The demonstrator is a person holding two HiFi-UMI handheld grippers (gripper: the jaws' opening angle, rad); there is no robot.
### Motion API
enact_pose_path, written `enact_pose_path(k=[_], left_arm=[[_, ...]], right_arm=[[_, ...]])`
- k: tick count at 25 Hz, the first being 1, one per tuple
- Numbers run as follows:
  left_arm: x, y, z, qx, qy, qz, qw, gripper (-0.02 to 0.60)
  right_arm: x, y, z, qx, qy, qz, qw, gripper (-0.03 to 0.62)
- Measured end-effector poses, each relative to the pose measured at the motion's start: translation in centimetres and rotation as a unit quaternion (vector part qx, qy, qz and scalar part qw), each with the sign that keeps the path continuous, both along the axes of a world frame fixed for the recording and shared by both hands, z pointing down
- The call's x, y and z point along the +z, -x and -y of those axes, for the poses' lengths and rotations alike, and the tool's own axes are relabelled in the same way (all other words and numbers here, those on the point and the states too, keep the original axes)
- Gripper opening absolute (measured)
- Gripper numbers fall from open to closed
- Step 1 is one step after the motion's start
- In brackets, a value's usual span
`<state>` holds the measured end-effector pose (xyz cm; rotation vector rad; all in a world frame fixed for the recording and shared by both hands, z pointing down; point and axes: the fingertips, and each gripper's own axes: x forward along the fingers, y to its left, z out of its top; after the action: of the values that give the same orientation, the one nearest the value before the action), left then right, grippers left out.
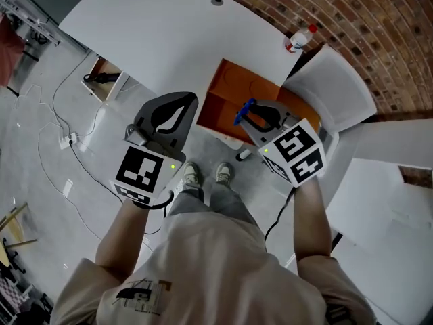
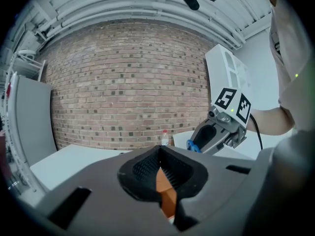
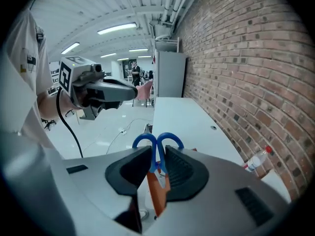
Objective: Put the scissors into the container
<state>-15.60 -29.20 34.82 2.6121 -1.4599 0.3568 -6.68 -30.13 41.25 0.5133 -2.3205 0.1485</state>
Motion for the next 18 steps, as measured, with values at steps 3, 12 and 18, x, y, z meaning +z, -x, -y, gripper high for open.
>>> enact_pose_path(k=[3,12,18], left_arm=[[2.6,-0.2,0.9,-0.008,0.024,-0.007,0.9997,0.008],[10.1,-0.3,2.7,-0.029,0.092,0.0,0.9953,0.008],[14.8,-0.4,3.3,-0.037,0.136,-0.016,0.9899,0.008]], right_arm=[[3.2,0.0,0.6,-0.016,0.027,-0.027,0.999,0.087],[12.8,0.2,1.1,-0.075,0.1,-0.127,0.984,0.087],[18.0,1.2,1.2,-0.096,0.141,-0.163,0.972,0.087]])
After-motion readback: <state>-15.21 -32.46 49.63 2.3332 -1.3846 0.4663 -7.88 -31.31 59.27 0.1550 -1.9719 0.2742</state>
